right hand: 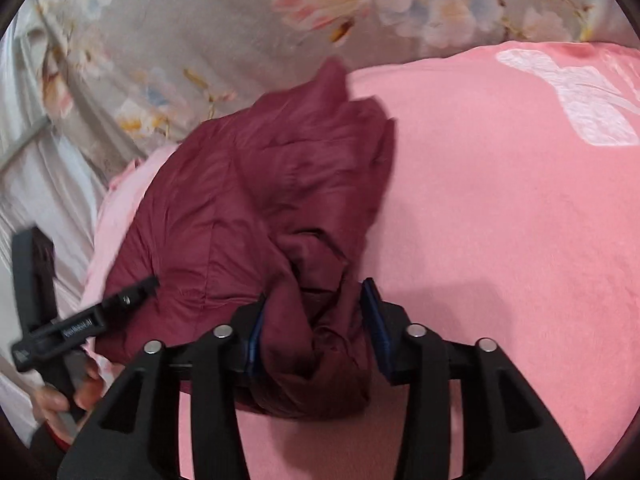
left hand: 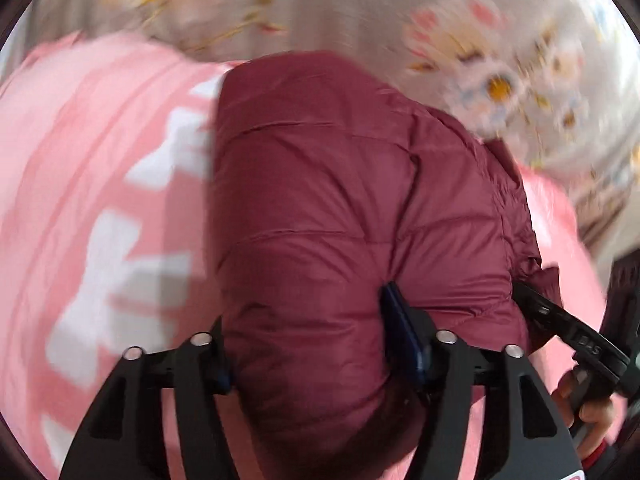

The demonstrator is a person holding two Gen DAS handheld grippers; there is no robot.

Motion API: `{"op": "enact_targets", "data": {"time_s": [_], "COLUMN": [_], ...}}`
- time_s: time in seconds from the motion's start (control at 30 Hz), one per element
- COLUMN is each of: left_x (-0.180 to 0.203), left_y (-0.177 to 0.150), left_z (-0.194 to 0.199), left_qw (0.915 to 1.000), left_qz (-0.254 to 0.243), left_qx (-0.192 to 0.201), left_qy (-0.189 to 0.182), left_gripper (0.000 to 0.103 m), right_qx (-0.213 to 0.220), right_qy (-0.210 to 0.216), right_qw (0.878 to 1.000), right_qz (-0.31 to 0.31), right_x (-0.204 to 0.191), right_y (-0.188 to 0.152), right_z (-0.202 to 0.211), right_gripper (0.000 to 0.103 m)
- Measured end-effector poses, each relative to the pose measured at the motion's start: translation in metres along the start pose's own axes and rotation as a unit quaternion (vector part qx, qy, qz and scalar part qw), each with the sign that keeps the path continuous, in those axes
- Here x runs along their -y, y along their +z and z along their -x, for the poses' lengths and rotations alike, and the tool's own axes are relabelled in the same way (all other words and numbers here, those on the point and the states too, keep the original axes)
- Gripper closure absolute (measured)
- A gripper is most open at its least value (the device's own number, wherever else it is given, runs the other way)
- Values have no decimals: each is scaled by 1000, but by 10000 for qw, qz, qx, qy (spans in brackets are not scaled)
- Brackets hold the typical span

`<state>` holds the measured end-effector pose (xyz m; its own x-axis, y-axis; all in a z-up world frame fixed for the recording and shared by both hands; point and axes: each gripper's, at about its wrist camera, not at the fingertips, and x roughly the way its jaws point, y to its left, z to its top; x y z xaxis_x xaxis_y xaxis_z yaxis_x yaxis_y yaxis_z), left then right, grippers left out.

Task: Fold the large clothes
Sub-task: 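Lower the folded bundle onto the sheet and press it with both tools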

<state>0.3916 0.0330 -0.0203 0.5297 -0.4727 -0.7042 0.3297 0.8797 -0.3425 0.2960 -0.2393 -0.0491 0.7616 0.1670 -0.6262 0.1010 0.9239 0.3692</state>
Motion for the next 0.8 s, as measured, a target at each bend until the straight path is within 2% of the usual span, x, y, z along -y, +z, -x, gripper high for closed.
{"op": "enact_targets", "data": {"time_s": [0.1, 0.2, 0.23, 0.27, 0.3, 0.4, 0.57, 0.8], "left_x": [-6, 1, 7, 16, 27, 41, 53, 56], "left_y": [2, 10, 13, 13, 14, 3, -16, -27], "left_z": [24, 45, 50, 53, 54, 55, 30, 11], "left_qw": [9988, 9920, 9890, 9866, 9837, 9786, 9767, 9732], "left_qz": [197, 108, 31, -35, -113, -289, -209, -191], "left_qx": [137, 219, 214, 207, 200, 168, -78, -23], "left_qy": [415, 1238, 1465, 1619, 1784, 2029, 2136, 2291], "left_gripper": [31, 32, 32, 32, 32, 32, 32, 30], "right_qx": [107, 248, 239, 238, 250, 157, -187, -368], "right_qy": [-311, -519, -607, -691, -796, -1047, -1177, -1175], "right_qw": [9994, 9977, 9966, 9951, 9928, 9868, 9884, 9890], "right_qz": [125, 347, 502, 666, 857, 1228, 944, 826], "right_x": [2, -10, -21, -32, -44, -67, -55, -49], "right_y": [-3, 2, 4, 7, 12, 15, 7, -10], "right_z": [26, 43, 45, 45, 42, 26, -3, -18], "right_gripper": [52, 70, 86, 91, 91, 92, 92, 94]}}
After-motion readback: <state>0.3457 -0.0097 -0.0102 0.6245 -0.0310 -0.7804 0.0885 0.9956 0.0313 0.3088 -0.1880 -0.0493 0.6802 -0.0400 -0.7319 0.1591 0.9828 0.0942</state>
